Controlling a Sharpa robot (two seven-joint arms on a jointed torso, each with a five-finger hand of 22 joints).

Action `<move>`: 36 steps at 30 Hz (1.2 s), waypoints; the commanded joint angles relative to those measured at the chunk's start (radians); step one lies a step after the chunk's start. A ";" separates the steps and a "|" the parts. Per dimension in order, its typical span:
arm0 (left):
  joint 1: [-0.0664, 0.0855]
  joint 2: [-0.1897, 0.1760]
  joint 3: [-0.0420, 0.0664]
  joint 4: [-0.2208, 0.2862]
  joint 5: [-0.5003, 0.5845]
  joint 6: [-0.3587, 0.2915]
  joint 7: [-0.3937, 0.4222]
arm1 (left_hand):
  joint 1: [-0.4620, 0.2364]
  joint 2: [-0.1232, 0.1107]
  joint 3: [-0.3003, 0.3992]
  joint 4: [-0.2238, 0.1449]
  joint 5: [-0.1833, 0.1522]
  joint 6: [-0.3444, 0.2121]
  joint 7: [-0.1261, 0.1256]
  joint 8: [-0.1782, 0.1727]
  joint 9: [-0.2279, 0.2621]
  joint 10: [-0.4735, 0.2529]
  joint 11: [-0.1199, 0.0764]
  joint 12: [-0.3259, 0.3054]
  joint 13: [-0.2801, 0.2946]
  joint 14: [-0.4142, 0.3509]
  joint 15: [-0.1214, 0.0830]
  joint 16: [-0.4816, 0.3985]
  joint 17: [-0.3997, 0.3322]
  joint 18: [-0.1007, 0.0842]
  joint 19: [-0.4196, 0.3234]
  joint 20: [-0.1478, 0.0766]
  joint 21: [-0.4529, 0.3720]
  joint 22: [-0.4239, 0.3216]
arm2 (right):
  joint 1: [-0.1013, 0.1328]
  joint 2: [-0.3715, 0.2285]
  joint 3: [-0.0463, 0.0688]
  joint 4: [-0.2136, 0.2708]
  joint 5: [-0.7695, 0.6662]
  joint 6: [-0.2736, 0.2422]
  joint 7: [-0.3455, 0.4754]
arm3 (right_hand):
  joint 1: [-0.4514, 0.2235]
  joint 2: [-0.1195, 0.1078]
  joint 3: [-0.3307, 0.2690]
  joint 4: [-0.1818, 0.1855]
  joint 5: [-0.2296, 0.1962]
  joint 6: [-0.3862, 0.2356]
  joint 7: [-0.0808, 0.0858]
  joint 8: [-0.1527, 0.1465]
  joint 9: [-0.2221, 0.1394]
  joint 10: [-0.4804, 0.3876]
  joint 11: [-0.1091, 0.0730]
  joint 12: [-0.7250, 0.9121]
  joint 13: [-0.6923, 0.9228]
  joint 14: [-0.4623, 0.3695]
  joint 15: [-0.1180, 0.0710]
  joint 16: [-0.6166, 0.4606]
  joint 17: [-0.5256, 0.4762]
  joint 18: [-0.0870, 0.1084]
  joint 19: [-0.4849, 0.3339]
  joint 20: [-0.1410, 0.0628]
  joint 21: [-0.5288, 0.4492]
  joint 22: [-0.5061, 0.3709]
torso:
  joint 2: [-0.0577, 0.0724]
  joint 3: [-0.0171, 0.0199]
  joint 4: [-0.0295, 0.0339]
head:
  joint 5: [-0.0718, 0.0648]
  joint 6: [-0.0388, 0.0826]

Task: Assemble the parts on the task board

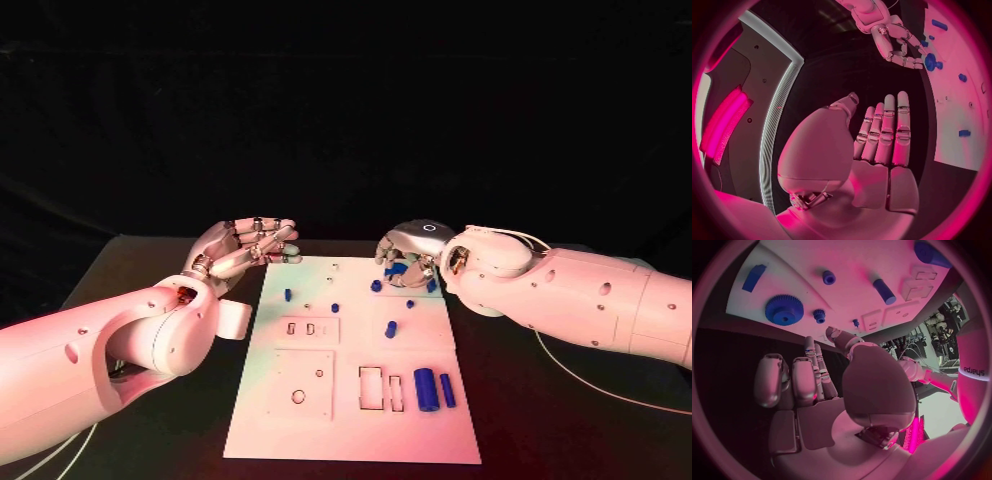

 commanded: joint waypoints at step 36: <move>0.004 0.003 0.001 -0.010 0.007 0.029 -0.010 | -0.011 -0.007 0.007 0.004 -0.005 0.001 0.009 -0.003 0.001 0.003 0.003 -0.015 -0.001 0.006 0.002 0.002 0.005 0.014 0.016 -0.001 0.010 0.001 | -0.015 0.047 0.000 -0.030 -0.089 0.066 -0.029 | 0.038 0.029 0.058 0.016 0.018 0.028 0.001 0.011 0.030 0.019 0.000 0.001 0.008 0.047 0.009 0.105 0.102 -0.043 0.077 0.006 0.134 0.206 | 0.050 -0.0075 0.0137 | -0.012 0.013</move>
